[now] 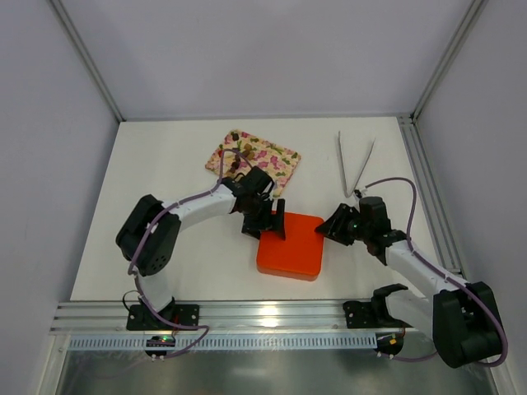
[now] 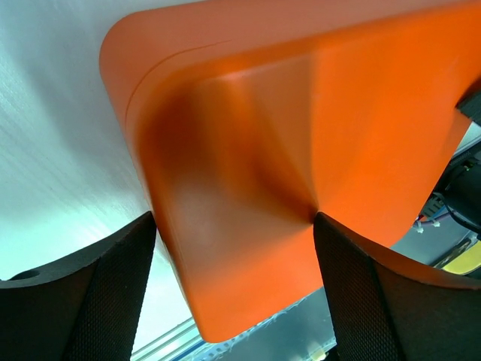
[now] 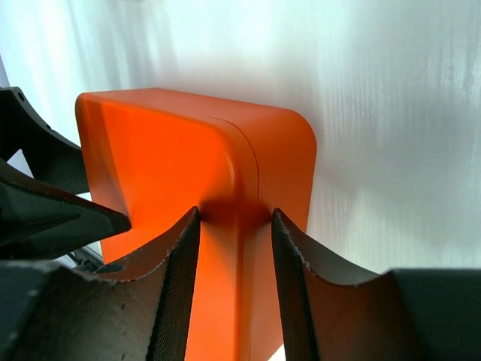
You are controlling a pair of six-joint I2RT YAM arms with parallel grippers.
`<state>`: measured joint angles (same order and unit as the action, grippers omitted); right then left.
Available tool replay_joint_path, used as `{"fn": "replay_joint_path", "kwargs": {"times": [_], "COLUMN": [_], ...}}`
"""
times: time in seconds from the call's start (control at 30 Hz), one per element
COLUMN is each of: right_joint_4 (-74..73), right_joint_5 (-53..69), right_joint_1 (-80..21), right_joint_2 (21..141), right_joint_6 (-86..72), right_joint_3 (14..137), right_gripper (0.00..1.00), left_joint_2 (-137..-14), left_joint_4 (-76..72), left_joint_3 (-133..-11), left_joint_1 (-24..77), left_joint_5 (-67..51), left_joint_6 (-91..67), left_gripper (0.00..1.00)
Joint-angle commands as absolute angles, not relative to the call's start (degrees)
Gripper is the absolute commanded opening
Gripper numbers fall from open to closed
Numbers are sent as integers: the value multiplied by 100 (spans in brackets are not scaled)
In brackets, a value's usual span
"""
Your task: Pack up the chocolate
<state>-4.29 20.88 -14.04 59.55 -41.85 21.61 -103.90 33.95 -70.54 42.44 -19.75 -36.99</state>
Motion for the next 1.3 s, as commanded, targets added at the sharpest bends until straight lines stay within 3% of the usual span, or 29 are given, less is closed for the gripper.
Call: {"fn": "replay_joint_path", "kwargs": {"times": [0.0, 0.57, 0.83, 1.27], "right_joint_4": [-633, -940, -1458, -2162], "right_joint_5": [1968, 2443, 2601, 2233], "right_joint_1": [-1433, -1424, -1424, -1433], "right_joint_2": [6266, 7426, 7804, 7594], "right_joint_6": [-3832, -3147, -2786, -2540], "right_joint_3": [2319, 3682, 4411, 5264], "right_gripper": [39, 59, 65, 72], "left_joint_2": [-10336, -9756, -9396, -8790], "left_joint_4": [3314, 3191, 3155, 3313], "left_joint_3": [-6803, -6592, -6425, -6759], "left_joint_1": [4307, 4149, 3912, 3507], "left_joint_5": [-1802, -1635, -1503, -1556], "left_joint_6": [-3735, -3990, -3850, -3490], "left_gripper": [79, 68, 76, 80]}}
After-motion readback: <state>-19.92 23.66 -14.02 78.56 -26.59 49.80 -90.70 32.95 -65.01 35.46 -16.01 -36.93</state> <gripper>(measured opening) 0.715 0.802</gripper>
